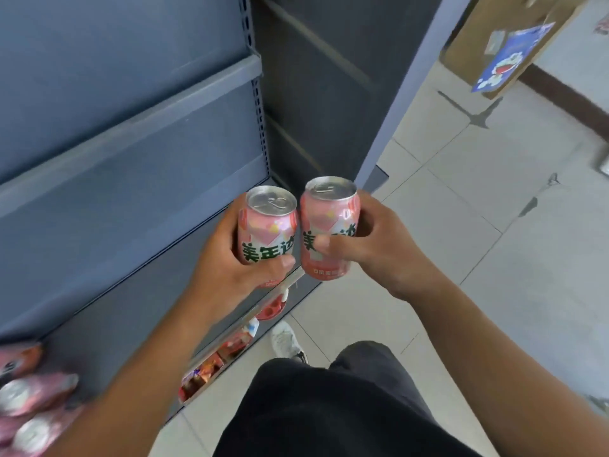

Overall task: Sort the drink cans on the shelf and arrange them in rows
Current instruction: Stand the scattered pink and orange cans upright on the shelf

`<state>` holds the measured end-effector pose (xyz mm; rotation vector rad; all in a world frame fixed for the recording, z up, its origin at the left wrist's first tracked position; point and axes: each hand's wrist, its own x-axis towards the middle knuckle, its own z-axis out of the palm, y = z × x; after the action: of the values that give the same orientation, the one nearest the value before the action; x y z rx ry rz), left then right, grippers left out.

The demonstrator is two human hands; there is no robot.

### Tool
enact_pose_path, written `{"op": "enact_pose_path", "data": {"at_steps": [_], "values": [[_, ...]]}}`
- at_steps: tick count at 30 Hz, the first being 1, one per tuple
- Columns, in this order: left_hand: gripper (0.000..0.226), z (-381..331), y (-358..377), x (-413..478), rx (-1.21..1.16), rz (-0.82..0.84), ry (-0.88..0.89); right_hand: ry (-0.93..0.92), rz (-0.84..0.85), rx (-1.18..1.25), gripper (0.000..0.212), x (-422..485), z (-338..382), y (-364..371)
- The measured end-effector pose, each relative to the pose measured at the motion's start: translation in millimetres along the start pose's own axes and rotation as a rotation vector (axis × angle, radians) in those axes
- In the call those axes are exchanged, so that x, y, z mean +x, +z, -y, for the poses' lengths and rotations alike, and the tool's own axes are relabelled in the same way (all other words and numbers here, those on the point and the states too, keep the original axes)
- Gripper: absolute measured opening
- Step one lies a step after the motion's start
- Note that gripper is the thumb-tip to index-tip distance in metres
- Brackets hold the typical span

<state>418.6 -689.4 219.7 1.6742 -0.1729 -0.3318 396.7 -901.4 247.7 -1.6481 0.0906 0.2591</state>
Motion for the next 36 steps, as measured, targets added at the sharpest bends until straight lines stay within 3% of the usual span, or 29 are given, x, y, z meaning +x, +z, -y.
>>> {"op": "enact_pose_path", "data": {"at_steps": [5,8,17,26,36], "values": [[0.075,30,-20,33,0.067,-0.12,0.01,-0.052,0.146,-0.089,0.063,60,-1,-2],[0.068,46,-23,52,0.108,-0.166,0.011,-0.048,0.224,-0.199,0.071,95,-14,-6],[0.058,128,-30,108,0.218,-0.277,0.023,-0.004,0.474,-0.376,0.063,185,-66,-8],[0.053,201,-43,150,0.318,-0.354,-0.004,-0.038,0.39,-0.463,0.06,245,-143,14],[0.054,255,-37,188,0.233,-0.478,-0.059,-0.014,0.161,-0.262,0.06,293,-212,29]]}}
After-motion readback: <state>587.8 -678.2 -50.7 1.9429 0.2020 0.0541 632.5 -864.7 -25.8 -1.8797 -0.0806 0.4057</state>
